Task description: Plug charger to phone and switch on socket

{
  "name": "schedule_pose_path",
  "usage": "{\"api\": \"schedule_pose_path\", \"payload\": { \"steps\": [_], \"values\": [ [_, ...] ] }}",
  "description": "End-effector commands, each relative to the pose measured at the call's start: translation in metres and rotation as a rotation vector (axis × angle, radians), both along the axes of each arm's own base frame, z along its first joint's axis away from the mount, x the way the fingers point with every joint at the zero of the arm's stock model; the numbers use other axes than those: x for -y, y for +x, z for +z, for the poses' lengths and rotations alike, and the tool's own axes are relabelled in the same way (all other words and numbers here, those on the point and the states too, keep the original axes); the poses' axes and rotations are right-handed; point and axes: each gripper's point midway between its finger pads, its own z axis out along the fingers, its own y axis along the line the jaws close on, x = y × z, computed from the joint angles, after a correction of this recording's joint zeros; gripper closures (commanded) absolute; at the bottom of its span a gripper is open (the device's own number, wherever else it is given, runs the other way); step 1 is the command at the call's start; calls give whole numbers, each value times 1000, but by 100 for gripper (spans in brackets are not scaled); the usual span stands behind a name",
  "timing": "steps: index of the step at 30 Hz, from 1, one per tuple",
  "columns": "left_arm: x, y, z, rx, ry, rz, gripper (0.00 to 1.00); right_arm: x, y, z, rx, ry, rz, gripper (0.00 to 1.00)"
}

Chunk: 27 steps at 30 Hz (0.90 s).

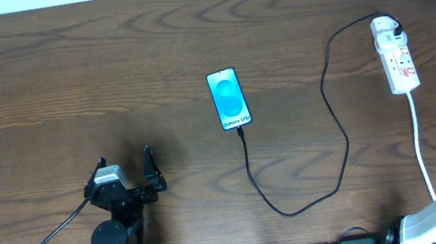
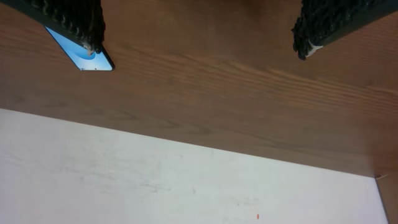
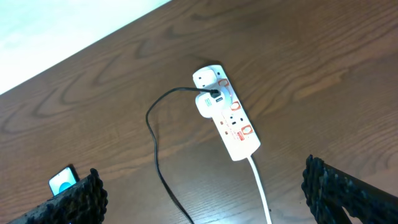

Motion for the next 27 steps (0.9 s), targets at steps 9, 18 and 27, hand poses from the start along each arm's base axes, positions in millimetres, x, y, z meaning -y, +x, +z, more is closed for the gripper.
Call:
{"api": "schedule_pose_path", "payload": {
  "steps": [9, 18, 27],
  "values": [
    [1, -1, -15, -43, 15, -9, 2, -27, -8, 57, 187, -68, 54, 1],
    [1, -1, -15, -43, 15, -9, 2, -74, -7, 87, 276, -200, 126, 1],
    [1, -1, -15, -43, 15, -9, 2, -88, -5, 90, 302, -267, 127, 1]
  ]
}}
